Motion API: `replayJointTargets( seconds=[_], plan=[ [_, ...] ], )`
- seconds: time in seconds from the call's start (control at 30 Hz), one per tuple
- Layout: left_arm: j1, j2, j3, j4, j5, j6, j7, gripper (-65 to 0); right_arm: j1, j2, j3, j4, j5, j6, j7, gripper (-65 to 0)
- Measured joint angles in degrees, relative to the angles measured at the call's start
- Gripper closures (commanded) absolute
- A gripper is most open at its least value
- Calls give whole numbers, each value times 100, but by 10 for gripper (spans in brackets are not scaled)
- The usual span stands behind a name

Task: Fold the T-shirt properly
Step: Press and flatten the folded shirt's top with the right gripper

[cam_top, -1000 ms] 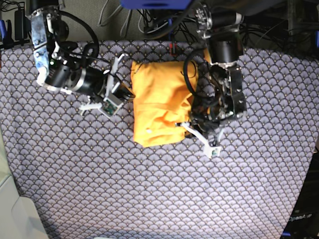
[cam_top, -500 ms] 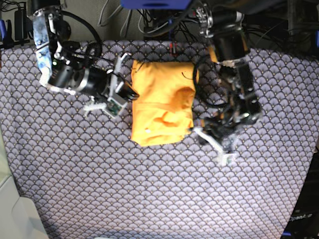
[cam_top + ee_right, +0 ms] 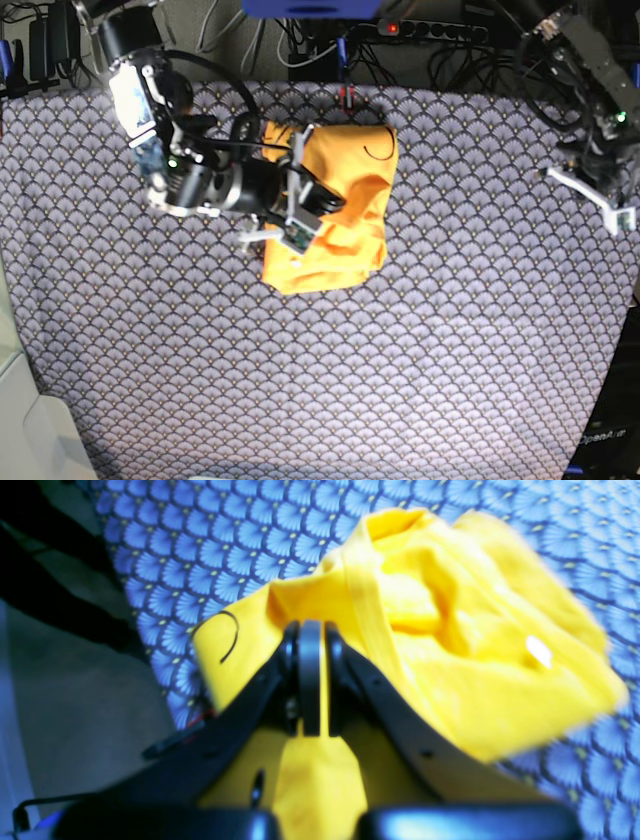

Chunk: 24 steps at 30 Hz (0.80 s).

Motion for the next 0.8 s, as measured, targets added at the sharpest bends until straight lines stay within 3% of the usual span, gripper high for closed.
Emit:
replayJointTargets(
  seconds=[0.2, 0.37, 0.57, 0.8],
  plan=[
    [352, 0, -568, 42, 17, 2, -13, 0, 264, -7, -385, -855, -15, 0, 514, 0],
    [356, 9, -538, 42, -111, -57, -17, 0, 656, -219, -693, -1727, 33, 2, 1003, 0],
    [573, 37, -542, 42, -35, -39, -35, 0, 1283, -151, -1023, -3062, 35, 7, 1657, 0],
    [616, 15, -527, 42, -46, -39, -35, 0, 1947, -181, -1320, -3574, 24, 2, 1847, 0]
  ],
)
